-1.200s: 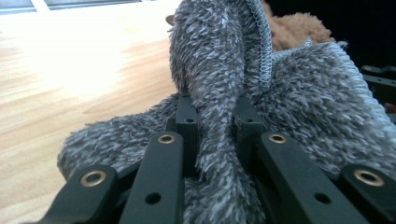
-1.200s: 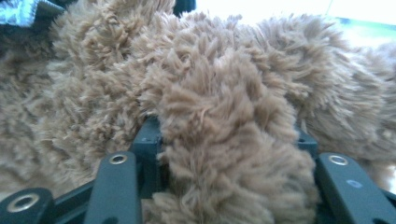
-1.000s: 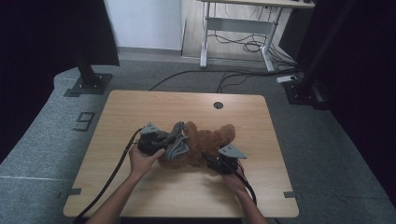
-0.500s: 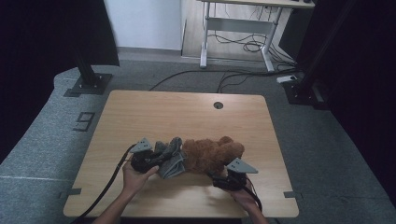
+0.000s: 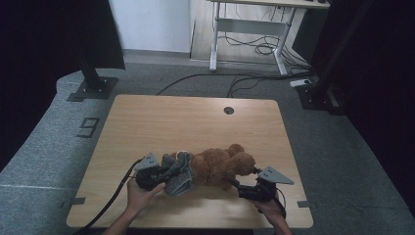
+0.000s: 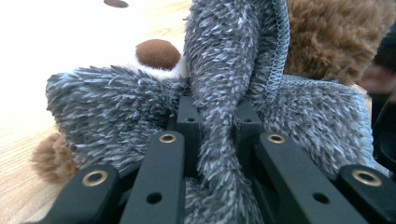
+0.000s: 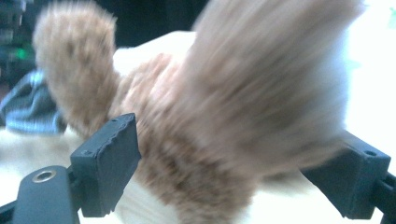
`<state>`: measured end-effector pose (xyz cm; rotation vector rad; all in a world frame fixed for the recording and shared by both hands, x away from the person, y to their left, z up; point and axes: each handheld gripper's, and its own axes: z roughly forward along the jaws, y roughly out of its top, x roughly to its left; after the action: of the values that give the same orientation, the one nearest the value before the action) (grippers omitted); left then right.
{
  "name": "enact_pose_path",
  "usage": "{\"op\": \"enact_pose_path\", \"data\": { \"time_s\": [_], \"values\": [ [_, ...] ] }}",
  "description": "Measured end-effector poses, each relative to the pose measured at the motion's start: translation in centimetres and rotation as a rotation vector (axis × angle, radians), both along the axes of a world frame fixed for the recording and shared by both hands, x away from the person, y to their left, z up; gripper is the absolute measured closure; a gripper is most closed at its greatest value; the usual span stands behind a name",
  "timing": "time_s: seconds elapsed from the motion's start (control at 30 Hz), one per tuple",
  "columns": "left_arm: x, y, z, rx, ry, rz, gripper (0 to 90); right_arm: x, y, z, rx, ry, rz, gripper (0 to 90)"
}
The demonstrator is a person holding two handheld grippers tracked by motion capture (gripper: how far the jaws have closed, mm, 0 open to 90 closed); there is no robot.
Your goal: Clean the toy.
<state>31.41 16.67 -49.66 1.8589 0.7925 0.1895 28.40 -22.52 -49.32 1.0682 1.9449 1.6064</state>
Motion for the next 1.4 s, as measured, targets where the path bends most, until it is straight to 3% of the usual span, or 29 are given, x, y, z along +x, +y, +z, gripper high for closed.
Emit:
{"op": "enact_pose_path", "data": {
  "time_s": [0.1,0.23,0.3,0.4,0.5,0.6,0.7,0.73,0.8,0.87,1.0,1.1,1.2,1.3,1.4],
  "values": [
    [-0.3,-0.2,0.0,0.007,-0.007,-0.007,77.9,0.2,-1.1,1.8,0.018,-0.016,-0.015,14.1],
    [-0.7,-0.3,-0.3,0.012,-0.021,-0.015,77.9,1.6,-0.1,2.8,-0.057,0.009,0.068,16.4],
    [-0.9,-0.3,-0.4,0.011,-0.018,-0.023,77.8,2.4,1.2,2.1,-0.108,0.049,0.132,18.7],
    [-1.3,0.0,-0.6,0.016,-0.016,-0.034,77.8,3.0,3.1,0.2,-0.209,0.117,0.152,24.4],
    [-1.7,0.2,-1.0,0.016,-0.007,-0.046,77.8,2.7,3.7,-1.7,-0.193,0.169,0.178,31.4],
    [-2.3,0.3,-1.3,0.035,-0.017,-0.050,77.9,1.8,3.8,-3.1,-0.179,0.163,0.184,35.7],
    [-1.8,0.4,-1.4,0.059,-0.025,-0.024,77.9,1.2,4.5,-3.6,-0.225,0.138,0.170,38.4],
    [-1.3,0.6,-1.4,0.056,-0.010,-0.013,77.9,1.2,4.9,-3.8,-0.243,0.124,0.157,38.9],
    [0.1,1.1,-1.4,0.030,0.045,0.007,77.8,1.5,5.7,-3.9,-0.270,0.107,0.136,39.3],
    [1.4,1.5,-1.1,0.023,0.073,0.030,77.8,2.3,6.4,-3.9,-0.279,0.093,0.108,39.4],
    [2.5,1.2,0.6,0.013,0.071,0.041,77.5,3.9,7.3,-4.2,-0.264,0.072,0.072,43.2],
    [2.5,-0.5,2.8,-0.013,0.028,0.001,77.5,4.3,7.6,-4.2,-0.245,0.059,0.075,48.2],
    [2.6,-3.3,4.7,-0.027,0.006,-0.059,77.2,4.2,7.6,-4.2,-0.246,0.047,0.081,49.4],
    [2.9,-7.2,5.3,0.011,0.006,-0.120,76.8,4.1,7.5,-4.3,-0.240,0.040,0.083,49.5],
    [3.7,-10.6,4.3,0.086,0.027,-0.138,76.2,3.9,7.5,-4.4,-0.240,0.029,0.079,49.6]
  ]
}}
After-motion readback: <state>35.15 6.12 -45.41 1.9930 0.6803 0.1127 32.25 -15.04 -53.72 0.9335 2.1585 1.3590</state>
